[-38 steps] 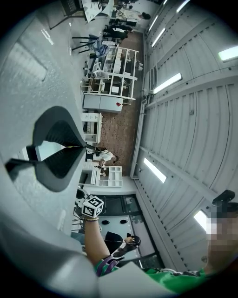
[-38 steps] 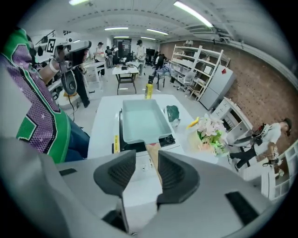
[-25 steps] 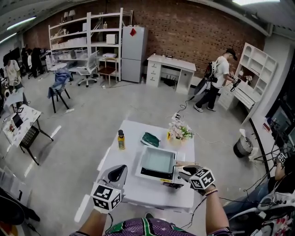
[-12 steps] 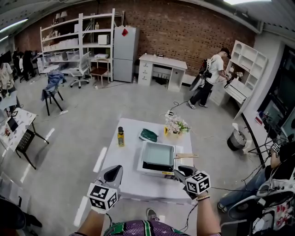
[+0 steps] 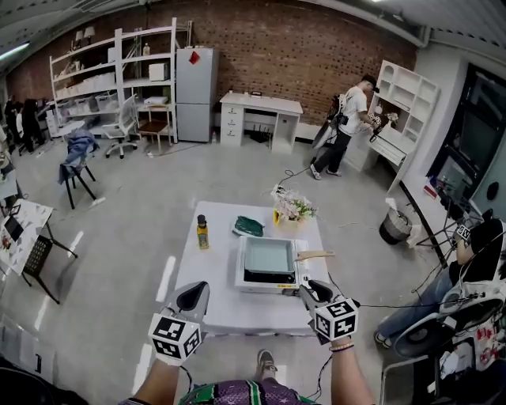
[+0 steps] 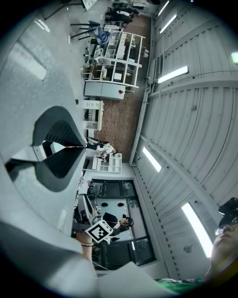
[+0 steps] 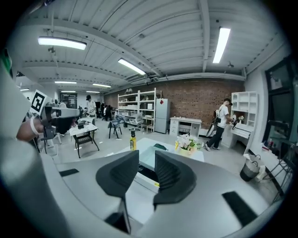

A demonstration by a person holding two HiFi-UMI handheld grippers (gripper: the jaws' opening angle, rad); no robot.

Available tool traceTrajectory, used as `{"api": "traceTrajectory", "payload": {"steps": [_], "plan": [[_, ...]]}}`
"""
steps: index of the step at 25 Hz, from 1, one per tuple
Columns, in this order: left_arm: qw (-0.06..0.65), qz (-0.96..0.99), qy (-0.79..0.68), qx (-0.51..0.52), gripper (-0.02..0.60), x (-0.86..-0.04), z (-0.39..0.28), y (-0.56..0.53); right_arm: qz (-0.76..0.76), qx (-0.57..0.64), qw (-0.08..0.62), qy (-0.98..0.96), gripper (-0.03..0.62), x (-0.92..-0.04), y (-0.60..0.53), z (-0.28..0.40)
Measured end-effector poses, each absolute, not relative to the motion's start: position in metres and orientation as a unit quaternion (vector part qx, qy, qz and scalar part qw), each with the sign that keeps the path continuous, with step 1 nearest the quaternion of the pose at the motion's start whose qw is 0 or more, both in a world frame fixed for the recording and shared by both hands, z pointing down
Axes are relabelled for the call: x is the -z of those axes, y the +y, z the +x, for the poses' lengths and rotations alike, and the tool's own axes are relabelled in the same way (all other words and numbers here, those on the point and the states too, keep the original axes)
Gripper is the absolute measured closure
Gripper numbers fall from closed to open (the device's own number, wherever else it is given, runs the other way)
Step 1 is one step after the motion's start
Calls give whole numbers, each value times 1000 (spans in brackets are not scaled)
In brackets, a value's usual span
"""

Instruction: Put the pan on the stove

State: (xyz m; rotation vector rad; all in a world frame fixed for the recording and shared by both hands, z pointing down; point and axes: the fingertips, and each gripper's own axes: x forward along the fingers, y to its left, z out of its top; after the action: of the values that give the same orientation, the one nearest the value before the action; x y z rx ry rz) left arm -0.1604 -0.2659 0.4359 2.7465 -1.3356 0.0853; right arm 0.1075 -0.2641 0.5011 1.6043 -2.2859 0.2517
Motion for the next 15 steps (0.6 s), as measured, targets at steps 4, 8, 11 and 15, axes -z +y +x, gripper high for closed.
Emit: {"api": "traceTrajectory", "payload": {"steps": [4,8,11,15], "plan": [[33,904,-426,-22,563,-427,-155,-266,575,-107,149,-797,491,-492,-248,102],[23,907,-421,-15,563,-419,-149,-269,577,-110,129,-799,491,-481,-239,93],[12,909,-416,-8,563,-409,-143,-270,590,-91,122,-793,491,-466,-238,94],[4,907,-420,7,563,-395,-141,-276,600,-77,117,-788,493,-457,-242,98]]}}
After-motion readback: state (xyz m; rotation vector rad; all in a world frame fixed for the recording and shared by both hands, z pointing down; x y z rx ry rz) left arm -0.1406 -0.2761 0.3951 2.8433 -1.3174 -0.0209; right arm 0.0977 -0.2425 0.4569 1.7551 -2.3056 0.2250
